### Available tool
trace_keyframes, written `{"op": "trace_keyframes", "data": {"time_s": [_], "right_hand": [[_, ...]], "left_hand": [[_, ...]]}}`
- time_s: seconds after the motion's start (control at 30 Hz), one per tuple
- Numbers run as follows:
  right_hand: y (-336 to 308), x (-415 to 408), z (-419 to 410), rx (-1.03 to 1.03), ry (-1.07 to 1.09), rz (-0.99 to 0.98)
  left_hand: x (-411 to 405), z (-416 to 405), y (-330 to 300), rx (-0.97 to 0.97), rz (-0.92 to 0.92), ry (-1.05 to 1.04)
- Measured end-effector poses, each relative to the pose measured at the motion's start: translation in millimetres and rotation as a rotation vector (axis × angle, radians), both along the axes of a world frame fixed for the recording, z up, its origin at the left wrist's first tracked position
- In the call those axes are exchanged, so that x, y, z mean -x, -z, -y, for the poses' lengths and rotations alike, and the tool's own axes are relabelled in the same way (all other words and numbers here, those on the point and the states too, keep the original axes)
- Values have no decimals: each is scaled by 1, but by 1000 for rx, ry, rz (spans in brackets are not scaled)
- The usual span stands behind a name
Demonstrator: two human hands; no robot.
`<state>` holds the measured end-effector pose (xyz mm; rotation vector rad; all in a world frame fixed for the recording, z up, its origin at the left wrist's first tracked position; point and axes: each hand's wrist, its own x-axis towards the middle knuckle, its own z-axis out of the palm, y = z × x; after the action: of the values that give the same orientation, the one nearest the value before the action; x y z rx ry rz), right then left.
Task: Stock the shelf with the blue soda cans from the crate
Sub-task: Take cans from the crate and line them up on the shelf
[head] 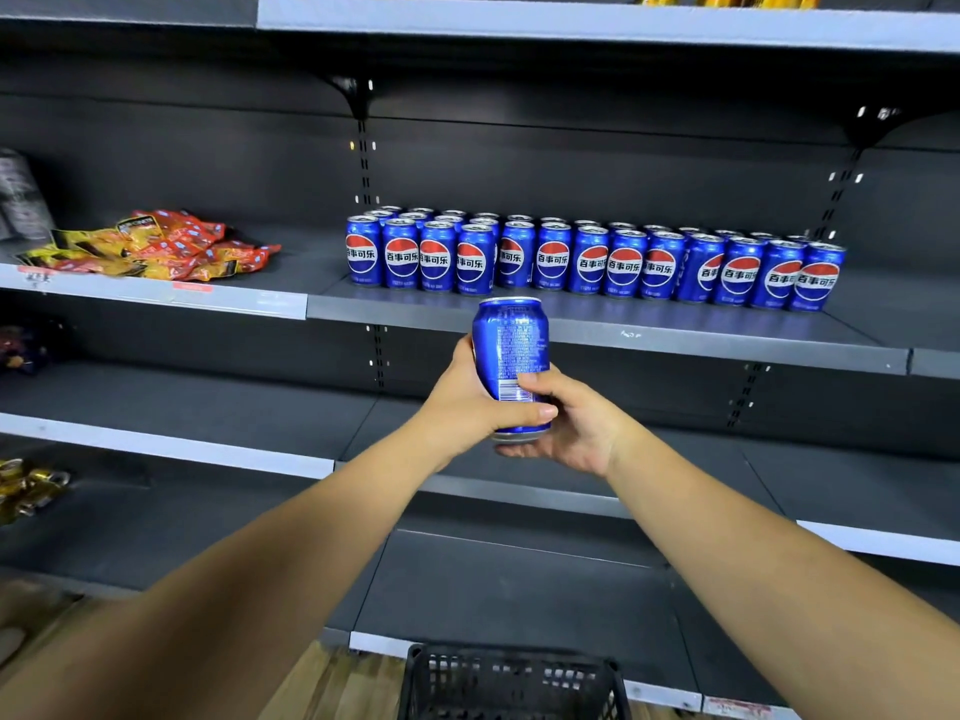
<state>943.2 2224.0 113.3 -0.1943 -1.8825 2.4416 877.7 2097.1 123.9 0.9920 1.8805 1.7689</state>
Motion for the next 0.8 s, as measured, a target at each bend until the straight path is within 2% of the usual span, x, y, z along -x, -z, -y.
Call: {"op": "trace_keyframes", "data": {"time_s": [0.23, 0.3, 0.4, 0.53, 0.63, 0.8], "right_hand": [[-1, 3, 6, -69, 27, -1], [-1, 4, 7, -75, 92, -34], [-3, 5, 10, -188, 221, -47], [-1, 5, 17, -266, 360, -28], [-1, 4, 21, -280, 390, -23], [-7, 5, 22, -300, 369, 14]], "left_hand": [[2, -2, 5, 45, -110, -54], [3, -2, 7, 52, -107, -53], [3, -5, 12, 23, -51, -77], [-4, -16, 23, 29, -62, -224], [-6, -19, 25, 46, -112, -320], [-5, -16, 20, 68, -90, -325]]}}
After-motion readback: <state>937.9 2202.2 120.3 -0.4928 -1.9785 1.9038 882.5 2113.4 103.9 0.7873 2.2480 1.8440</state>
